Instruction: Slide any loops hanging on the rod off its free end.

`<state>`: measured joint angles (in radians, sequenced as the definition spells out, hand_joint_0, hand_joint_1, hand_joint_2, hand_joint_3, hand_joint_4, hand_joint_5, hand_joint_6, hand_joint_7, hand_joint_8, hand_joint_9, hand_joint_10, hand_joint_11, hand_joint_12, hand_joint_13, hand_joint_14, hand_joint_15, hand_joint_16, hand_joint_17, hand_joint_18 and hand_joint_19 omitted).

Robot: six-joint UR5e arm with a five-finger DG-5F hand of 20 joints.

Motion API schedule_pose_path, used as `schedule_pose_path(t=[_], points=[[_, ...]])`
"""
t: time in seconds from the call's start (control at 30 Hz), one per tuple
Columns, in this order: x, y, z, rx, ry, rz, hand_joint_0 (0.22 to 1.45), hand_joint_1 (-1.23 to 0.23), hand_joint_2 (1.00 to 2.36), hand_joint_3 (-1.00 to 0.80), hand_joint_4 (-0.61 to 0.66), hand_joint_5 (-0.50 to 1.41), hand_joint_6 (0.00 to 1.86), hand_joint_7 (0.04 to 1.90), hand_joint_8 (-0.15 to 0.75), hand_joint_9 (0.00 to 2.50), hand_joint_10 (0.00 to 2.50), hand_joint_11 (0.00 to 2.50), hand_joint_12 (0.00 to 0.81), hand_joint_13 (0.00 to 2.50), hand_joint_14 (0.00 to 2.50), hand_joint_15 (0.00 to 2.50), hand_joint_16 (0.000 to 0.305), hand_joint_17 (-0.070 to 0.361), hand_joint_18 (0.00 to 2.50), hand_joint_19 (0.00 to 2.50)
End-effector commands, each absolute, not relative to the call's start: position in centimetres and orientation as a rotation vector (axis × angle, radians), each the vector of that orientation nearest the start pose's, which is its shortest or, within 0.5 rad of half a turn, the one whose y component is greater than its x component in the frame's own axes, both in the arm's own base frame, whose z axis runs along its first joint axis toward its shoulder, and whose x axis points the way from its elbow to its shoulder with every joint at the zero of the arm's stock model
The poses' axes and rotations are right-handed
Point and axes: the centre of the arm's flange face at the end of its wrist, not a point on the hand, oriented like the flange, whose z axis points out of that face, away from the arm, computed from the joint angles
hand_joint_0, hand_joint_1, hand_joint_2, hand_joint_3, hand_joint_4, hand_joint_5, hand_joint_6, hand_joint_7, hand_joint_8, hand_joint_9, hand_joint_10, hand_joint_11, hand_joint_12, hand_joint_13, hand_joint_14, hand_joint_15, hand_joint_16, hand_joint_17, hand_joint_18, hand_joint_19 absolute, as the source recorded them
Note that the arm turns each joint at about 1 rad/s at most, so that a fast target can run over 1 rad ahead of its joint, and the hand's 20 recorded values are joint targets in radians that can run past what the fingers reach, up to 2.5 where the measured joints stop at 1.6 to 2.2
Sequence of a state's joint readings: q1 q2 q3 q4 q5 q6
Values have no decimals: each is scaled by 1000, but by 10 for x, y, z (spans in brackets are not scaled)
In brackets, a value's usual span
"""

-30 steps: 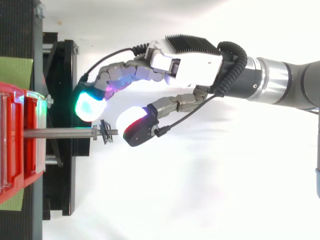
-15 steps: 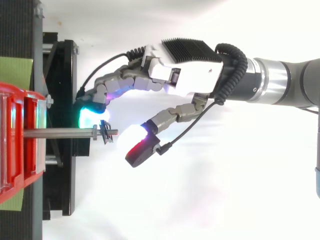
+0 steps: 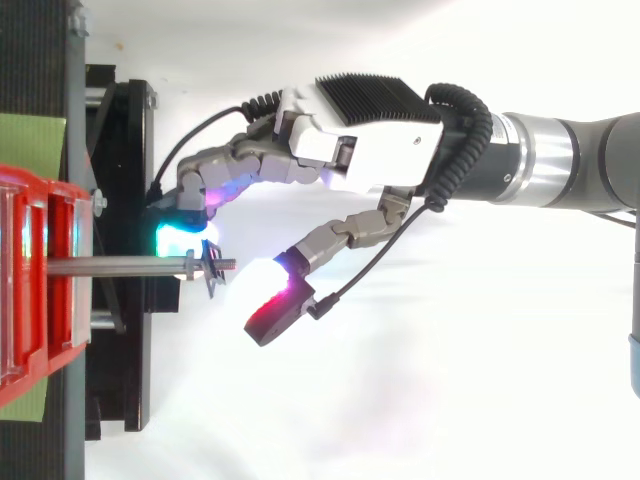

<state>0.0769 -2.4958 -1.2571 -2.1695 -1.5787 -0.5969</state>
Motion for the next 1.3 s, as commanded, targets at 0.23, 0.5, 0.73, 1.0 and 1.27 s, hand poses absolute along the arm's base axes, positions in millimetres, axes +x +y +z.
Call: schedule_pose_path(t=[0.23, 0.5, 0.73, 1.0, 1.27], points=[[803, -77, 144, 539, 1121, 912, 545, -582, 1005, -442, 215, -154, 501, 1232, 285, 748, 4, 128, 303, 918, 9, 210, 45, 101, 861, 380], [803, -74, 145, 534, 1121, 913, 547, -575, 1006, -435, 214, -151, 501, 1235, 286, 751, 4, 123, 302, 927, 7, 210, 45, 101, 876, 384], [802, -75, 130, 537, 1142, 904, 547, -577, 1006, -436, 206, -151, 501, 1237, 286, 750, 3, 123, 302, 932, 8, 220, 45, 101, 882, 386], [805, -76, 122, 537, 1138, 911, 546, -572, 1006, -434, 206, -150, 501, 1234, 288, 751, 4, 128, 301, 935, 8, 220, 45, 102, 885, 392], [817, -86, 146, 469, 1133, 945, 544, -562, 1006, -435, 209, -150, 501, 1233, 286, 751, 4, 128, 303, 944, 8, 228, 45, 102, 888, 399]])
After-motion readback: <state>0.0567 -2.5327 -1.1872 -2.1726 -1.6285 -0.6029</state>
